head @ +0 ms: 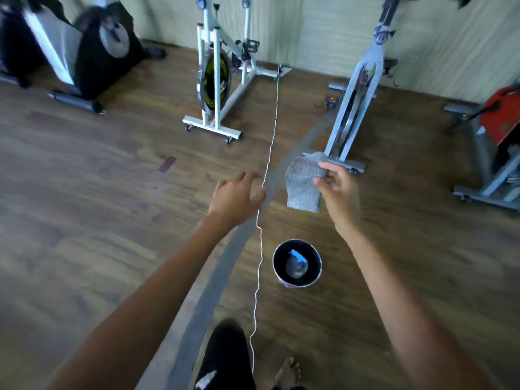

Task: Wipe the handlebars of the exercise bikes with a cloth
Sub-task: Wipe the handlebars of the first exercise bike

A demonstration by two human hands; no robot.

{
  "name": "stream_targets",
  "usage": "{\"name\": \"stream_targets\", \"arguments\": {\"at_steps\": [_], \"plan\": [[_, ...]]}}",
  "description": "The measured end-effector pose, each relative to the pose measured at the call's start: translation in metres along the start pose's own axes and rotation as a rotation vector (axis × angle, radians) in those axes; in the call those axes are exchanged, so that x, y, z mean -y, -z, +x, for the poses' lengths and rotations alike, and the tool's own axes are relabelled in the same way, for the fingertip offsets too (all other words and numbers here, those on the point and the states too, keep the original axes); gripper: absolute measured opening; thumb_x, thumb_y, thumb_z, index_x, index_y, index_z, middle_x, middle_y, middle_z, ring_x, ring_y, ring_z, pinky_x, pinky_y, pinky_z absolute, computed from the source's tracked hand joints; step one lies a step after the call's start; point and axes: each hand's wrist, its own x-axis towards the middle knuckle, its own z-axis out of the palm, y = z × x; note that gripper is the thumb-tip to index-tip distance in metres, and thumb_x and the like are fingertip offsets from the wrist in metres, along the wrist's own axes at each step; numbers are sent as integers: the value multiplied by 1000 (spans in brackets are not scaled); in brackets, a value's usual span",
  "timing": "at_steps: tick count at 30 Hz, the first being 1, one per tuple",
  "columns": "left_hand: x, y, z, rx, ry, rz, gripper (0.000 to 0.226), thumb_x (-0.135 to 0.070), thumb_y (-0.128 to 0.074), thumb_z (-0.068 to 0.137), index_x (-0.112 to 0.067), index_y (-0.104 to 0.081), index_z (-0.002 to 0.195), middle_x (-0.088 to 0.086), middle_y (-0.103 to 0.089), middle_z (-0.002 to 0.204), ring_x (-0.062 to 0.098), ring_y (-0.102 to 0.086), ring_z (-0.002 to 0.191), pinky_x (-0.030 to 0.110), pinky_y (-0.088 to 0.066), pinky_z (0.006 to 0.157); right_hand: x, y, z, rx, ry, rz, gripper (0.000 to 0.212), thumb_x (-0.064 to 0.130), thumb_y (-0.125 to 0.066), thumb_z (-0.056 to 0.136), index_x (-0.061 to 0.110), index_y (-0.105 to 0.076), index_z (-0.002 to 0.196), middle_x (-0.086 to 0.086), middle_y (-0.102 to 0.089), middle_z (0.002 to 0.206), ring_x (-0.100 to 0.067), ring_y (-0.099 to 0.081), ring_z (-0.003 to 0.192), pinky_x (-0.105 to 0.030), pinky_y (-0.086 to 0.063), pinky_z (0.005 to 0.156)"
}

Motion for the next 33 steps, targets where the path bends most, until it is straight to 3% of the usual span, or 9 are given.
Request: {"name": "stream_targets", "arguments": {"at_steps": [3,6,13,18,24,27,31,33], "plan": [[7,54,-45,-142,29,-25,44,-44,-44,96,-18,-50,132,4,-57,131,30,-58,114,41,-35,100,59,-15,-14,56,64,134,28,-3,-62,88,11,-61,112,-4,-62,110,-9,-59,96,-22,-48,88],[25,76,-77,-235,95,-27,43,-45,-46,96,-19,-52,130,3,-59,129,26,-59,113,41,-36,100,83,-44,-27,125,72,198,28,-4,-63,87,14,-62,109,-2,-65,101,-3,-62,88,-17,-47,81],[106,90,-96,-258,248,-34,42,-43,-49,94,-20,-53,128,0,-59,130,24,-61,111,39,-36,101,94,-135,-27,366,52,144,35,-5,-64,85,28,-66,95,14,-71,92,0,-63,83,-21,-49,82],[191,125,-55,-233,319,-9,43,-47,-47,94,-19,-55,126,0,-62,126,22,-64,102,38,-39,99,109,-223,15,452,10,172,34,-6,-63,86,25,-64,100,0,-68,98,-1,-63,85,-23,-47,86],[291,185,18,-229,354,-12,42,-46,-45,95,-19,-56,126,-2,-63,126,20,-62,110,35,-40,95,139,-334,81,497,-48,180,28,9,-70,76,23,-66,100,-8,-68,102,-11,-64,92,-34,-49,89],[334,212,50,-229,360,-48,39,-46,-46,96,-22,-56,125,-3,-64,123,21,-62,109,36,-38,97,159,-386,115,519,-67,201,32,-6,-65,83,22,-66,99,-7,-68,106,-2,-66,92,-27,-51,89],[396,241,94,-240,388,-48,48,-55,-39,92,-22,-59,120,-2,-66,116,20,-63,105,37,-39,96,175,-457,161,528,-92,256,35,-12,-61,84,20,-68,98,-4,-69,103,-10,-65,94,-37,-50,93],[431,255,120,-264,387,-35,57,-60,-33,88,-20,-60,119,-2,-67,115,20,-65,102,37,-40,95,181,-494,186,514,-97,286,37,-13,-60,84,20,-68,98,-2,-69,101,-10,-65,91,-35,-50,90]]}}
